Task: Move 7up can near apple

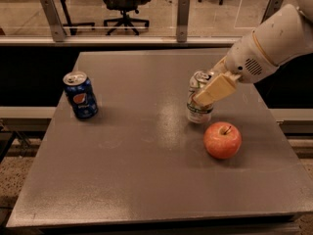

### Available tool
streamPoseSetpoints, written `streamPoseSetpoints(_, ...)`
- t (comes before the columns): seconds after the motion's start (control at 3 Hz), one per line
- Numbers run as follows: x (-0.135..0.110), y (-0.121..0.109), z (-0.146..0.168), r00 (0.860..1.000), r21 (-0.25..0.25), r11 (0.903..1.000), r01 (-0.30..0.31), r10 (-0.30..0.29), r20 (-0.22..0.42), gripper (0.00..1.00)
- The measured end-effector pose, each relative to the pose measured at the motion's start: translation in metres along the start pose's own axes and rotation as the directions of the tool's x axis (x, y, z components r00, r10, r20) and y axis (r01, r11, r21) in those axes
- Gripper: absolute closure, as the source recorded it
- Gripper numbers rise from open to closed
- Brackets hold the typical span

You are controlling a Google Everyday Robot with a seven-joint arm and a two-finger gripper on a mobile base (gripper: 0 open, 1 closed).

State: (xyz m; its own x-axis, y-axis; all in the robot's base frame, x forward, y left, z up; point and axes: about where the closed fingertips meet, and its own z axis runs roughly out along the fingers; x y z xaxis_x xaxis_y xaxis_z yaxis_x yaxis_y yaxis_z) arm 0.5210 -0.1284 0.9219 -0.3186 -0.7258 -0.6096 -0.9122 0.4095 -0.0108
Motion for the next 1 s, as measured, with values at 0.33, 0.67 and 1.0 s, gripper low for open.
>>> streamPoseSetpoints(0.33, 0.0116, 0.0031, 0.0095, 1.0, -0.001, 0.9999, -0.016, 0.016, -0.009, 1.0)
streamPoseSetpoints(0.67, 0.0178, 0.0049, 0.0171, 1.0, 0.01, 0.9999, -0.013, 0.013, -0.011, 0.75)
streamPoseSetpoints(1.0, 0.0194, 0.0063, 0.0183, 1.0, 0.007, 1.0, -0.004, 0.004, -0.01, 0.52)
